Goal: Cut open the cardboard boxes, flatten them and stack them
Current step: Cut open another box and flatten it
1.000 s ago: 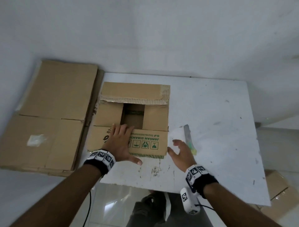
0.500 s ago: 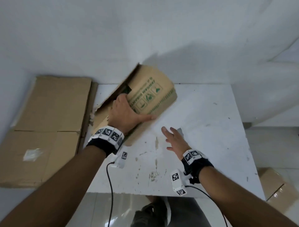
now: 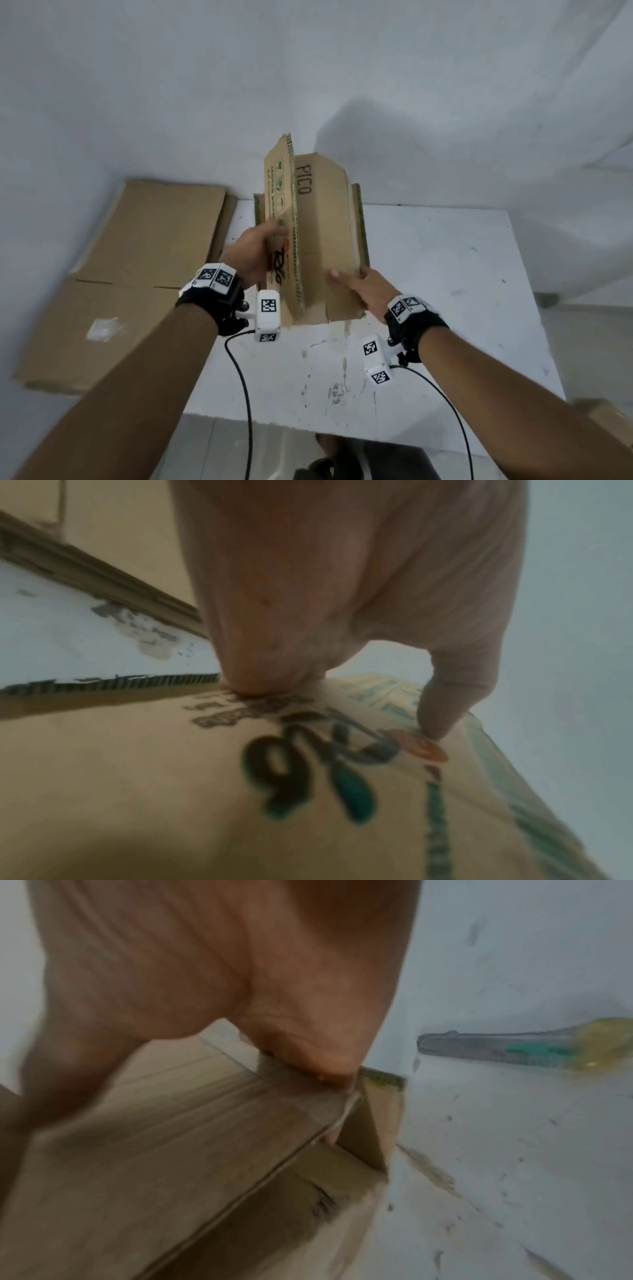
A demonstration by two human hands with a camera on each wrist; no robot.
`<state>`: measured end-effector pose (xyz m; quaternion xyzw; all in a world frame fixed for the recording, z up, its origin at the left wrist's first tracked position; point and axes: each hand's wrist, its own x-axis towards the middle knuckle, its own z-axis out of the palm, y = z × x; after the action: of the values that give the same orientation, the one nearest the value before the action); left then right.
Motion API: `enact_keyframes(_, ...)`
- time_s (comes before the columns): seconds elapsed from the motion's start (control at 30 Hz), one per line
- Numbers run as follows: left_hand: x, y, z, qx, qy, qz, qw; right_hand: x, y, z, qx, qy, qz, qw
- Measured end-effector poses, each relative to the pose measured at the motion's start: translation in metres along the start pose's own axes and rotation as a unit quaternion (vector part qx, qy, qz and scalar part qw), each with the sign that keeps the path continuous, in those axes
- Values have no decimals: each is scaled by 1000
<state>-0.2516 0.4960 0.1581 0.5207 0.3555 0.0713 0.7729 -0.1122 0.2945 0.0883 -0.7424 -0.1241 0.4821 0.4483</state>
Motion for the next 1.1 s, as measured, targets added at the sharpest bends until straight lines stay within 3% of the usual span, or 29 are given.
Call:
enact_keyframes(0.13, -10, -11, -23, 37, 0, 31, 999, -7, -22, -16, -2, 103, -64, 993)
enact_keyframes(0.23, -29, -22, -32, 123, 32, -9, 992, -12, -39, -24, -71, 162, -130, 975)
enact_keyframes(0.27, -36, -24, -31, 200, 48, -22, 978, -13, -43, -24, -92, 171, -142, 971)
enact_keyframes(0.37, -47, -27, -31, 441, 97, -87, 888, -14, -56, -15, -99, 197, -150, 964)
enact_keyframes(0.43, -54, -32, -25, 529, 140, -93, 832, -21, -70, -7, -79, 165, -140, 973)
enact_keyframes(0.47, -56, -37, -21, 546, 145, -82, 821, -27, -77, -3, -61, 129, -142, 980)
enact_keyframes(0.5, -62, -39, -12, 545, 148, -63, 823, -33, -81, 0, -37, 80, -141, 986)
enact_keyframes(0.6, -73, -51, 5, 383, 119, 15, 916, -53, -87, 20, 83, -118, -137, 980)
enact_keyframes(0.63, -71, -56, 6, 333, 87, 48, 938, -57, -83, 30, 35, -154, -155, 975)
enact_keyframes(0.73, -61, -72, 1, 312, 47, 112, 942, -63, -65, 69, -154, -172, -238, 943)
enact_keyframes(0.8, -63, -80, -2, 304, 79, 136, 940, -66, -64, 79, -163, -166, -256, 938)
enact_keyframes(0.87, -67, -85, -8, 333, 149, 154, 918, -63, -68, 73, -111, -199, -237, 944)
enact_keyframes(0.93, -69, -91, -18, 371, 196, 146, 896, -50, -66, 61, -104, -149, -240, 954)
enact_keyframes(1.0, -68, -93, -32, 330, 202, 138, 912, -33, -63, 50, -146, -70, -221, 962)
enact_keyframes(1.03, -67, -95, -39, 306, 198, 140, 921, -22, -60, 49, -162, -86, -198, 963)
enact_keyframes(1.1, -72, -92, -47, 274, 183, 129, 935, -1, -54, 60, -168, -180, -154, 957)
